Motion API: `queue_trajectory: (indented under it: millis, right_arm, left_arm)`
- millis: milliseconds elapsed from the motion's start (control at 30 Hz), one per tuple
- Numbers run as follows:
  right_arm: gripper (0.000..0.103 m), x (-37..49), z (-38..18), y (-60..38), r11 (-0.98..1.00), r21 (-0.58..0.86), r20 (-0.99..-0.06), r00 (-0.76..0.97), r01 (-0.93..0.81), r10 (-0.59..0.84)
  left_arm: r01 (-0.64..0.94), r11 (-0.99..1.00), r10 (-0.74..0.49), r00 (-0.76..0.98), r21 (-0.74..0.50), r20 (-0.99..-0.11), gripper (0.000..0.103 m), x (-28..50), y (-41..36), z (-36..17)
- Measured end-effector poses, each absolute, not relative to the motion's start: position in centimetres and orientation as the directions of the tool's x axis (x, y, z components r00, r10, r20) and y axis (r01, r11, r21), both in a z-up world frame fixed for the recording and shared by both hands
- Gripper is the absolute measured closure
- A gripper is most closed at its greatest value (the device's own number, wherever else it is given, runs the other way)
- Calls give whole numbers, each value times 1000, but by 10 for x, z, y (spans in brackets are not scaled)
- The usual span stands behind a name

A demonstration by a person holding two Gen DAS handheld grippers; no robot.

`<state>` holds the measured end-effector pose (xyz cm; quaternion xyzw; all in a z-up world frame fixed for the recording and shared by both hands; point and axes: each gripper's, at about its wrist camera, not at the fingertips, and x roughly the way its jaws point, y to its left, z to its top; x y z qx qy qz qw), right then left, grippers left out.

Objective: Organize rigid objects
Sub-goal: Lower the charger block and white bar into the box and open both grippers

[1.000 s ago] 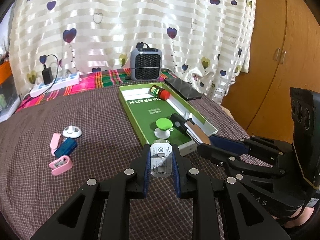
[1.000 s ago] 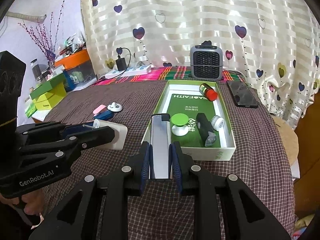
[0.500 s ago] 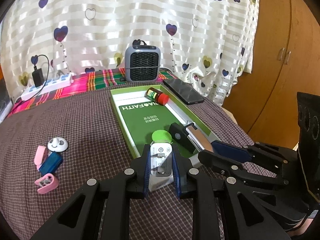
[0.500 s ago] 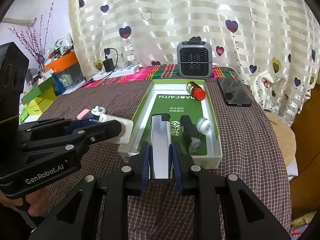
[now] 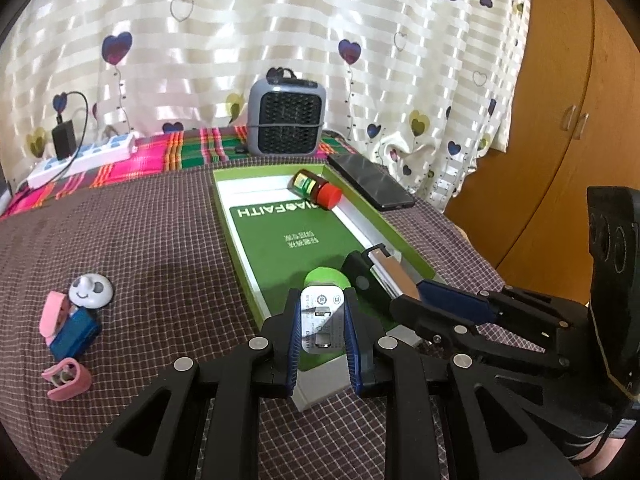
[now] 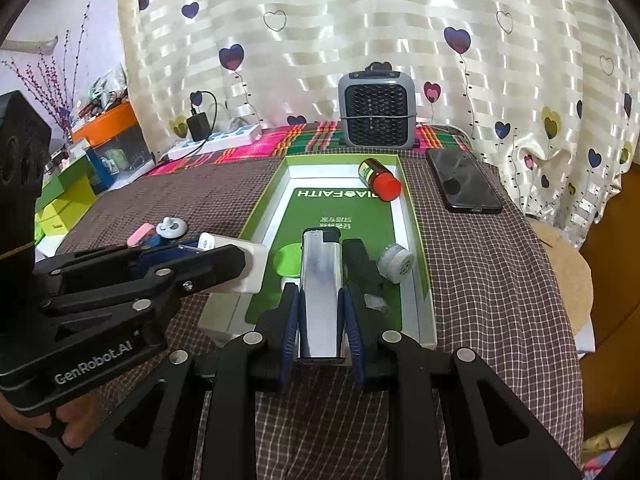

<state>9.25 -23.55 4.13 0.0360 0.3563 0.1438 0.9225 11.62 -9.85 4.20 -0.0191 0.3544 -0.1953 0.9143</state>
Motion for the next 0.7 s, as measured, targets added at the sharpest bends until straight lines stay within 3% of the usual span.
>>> queue_trajectory:
  millis: [700]
  right_arm:
    - [79, 113, 20, -234, 953, 185, -689, 660, -239, 299]
  left_arm:
    - [335, 926, -360, 638, -175, -681, 83, 136, -104, 22]
